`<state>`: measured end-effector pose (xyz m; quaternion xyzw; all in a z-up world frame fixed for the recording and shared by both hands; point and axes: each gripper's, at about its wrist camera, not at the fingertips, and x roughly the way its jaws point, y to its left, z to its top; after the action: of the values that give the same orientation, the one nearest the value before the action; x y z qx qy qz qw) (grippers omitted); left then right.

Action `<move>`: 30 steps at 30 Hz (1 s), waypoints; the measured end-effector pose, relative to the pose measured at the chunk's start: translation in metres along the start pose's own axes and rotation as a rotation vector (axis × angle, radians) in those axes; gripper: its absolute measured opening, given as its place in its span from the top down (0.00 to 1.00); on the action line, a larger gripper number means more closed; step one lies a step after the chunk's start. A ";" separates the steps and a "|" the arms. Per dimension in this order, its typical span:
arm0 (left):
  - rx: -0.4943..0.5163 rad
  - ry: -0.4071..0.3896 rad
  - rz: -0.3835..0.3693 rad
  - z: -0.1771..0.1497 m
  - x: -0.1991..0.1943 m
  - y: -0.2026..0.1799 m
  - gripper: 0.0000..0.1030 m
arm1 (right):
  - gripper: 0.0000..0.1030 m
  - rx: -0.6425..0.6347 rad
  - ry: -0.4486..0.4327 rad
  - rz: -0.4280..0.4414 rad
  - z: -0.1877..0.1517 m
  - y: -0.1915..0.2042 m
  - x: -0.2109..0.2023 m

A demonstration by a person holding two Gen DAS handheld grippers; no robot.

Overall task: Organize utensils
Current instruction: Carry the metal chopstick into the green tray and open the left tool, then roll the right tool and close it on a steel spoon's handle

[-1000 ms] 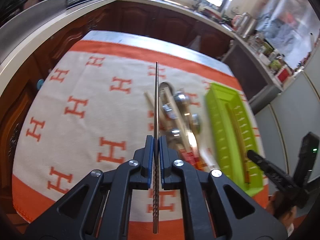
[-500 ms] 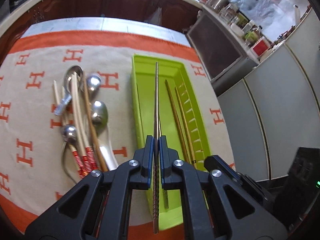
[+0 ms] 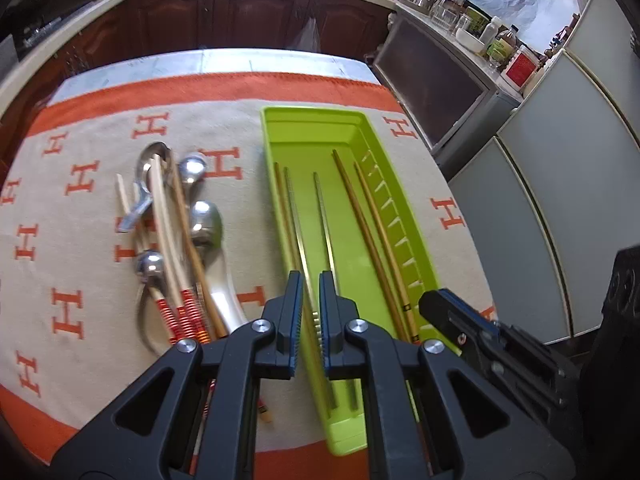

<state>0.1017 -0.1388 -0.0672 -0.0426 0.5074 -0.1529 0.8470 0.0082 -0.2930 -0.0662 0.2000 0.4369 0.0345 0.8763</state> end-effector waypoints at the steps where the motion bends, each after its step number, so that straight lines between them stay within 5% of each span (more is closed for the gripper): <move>1: 0.003 -0.007 0.009 -0.001 -0.005 0.003 0.95 | 0.94 -0.003 0.001 0.000 0.000 0.001 0.000; 7: -0.017 -0.033 0.082 -0.012 -0.028 0.029 0.72 | 0.94 -0.031 0.014 0.009 -0.004 0.013 0.002; 30: -0.207 -0.050 0.211 -0.042 -0.060 0.131 0.53 | 0.94 -0.141 0.056 0.067 -0.017 0.064 0.002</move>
<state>0.0671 0.0076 -0.0669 -0.0801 0.5010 -0.0089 0.8617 0.0038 -0.2288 -0.0526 0.1513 0.4508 0.0999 0.8740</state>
